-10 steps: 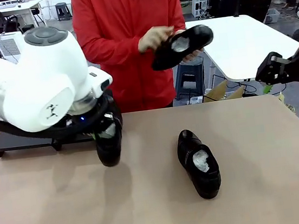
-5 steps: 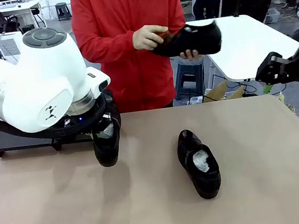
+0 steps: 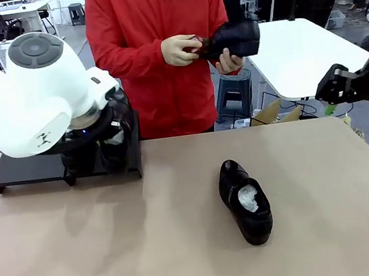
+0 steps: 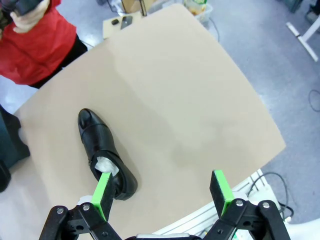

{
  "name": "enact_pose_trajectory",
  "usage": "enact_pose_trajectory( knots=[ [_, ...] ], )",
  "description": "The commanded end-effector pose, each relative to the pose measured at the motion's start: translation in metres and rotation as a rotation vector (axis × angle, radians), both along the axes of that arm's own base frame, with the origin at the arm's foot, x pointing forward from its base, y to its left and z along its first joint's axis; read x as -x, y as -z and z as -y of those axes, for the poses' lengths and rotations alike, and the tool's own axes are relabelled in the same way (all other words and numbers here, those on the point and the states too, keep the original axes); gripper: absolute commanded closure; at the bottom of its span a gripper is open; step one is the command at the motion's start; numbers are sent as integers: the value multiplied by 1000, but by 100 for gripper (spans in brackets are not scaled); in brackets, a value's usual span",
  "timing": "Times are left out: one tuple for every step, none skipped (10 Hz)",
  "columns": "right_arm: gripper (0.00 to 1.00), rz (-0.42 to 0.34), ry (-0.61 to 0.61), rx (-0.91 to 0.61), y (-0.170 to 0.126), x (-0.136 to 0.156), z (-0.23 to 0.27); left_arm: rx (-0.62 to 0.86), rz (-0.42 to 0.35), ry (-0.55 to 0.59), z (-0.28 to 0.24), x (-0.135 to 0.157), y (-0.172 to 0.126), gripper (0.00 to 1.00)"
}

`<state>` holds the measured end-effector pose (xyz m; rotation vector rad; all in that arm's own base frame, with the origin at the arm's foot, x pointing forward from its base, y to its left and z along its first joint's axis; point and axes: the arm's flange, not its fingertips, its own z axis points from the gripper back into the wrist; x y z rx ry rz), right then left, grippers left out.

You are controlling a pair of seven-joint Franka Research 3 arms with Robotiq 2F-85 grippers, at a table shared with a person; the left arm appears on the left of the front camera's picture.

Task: Organize the shoes by placing them on the stand.
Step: Place the Shoe from the middle of the table onto the Shoes Stand.

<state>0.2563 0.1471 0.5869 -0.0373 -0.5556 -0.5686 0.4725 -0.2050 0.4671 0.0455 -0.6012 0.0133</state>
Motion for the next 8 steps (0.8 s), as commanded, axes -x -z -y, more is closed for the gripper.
enact_pose_trajectory(
  knots=[
    [0, -4, -22, -17, -3, -1, 0, 33, 31, -44, 3, -26, 9, 100],
    [0, -4, -22, -17, -3, -1, 0, 51, 50, -38, 3, -35, 13, 100],
    [0, -4, -22, -17, -3, -1, 0, 62, 68, -35, 4, -43, 17, 100],
    [0, -4, -22, -17, -3, -1, 0, 56, 78, -31, 5, -49, 19, 100],
    [0, -4, -22, -17, -3, -1, 0, 51, 90, -38, 4, -54, 20, 100],
    [0, -4, -22, -17, -3, -1, 0, 39, 97, -45, 3, -59, 22, 100],
    [0, -4, -22, -17, -3, -1, 0, 31, 88, -51, 2, -62, 23, 100],
    [0, -4, -22, -17, -3, -1, 0, 26, 72, -64, 0, -64, 25, 100]
  ],
)
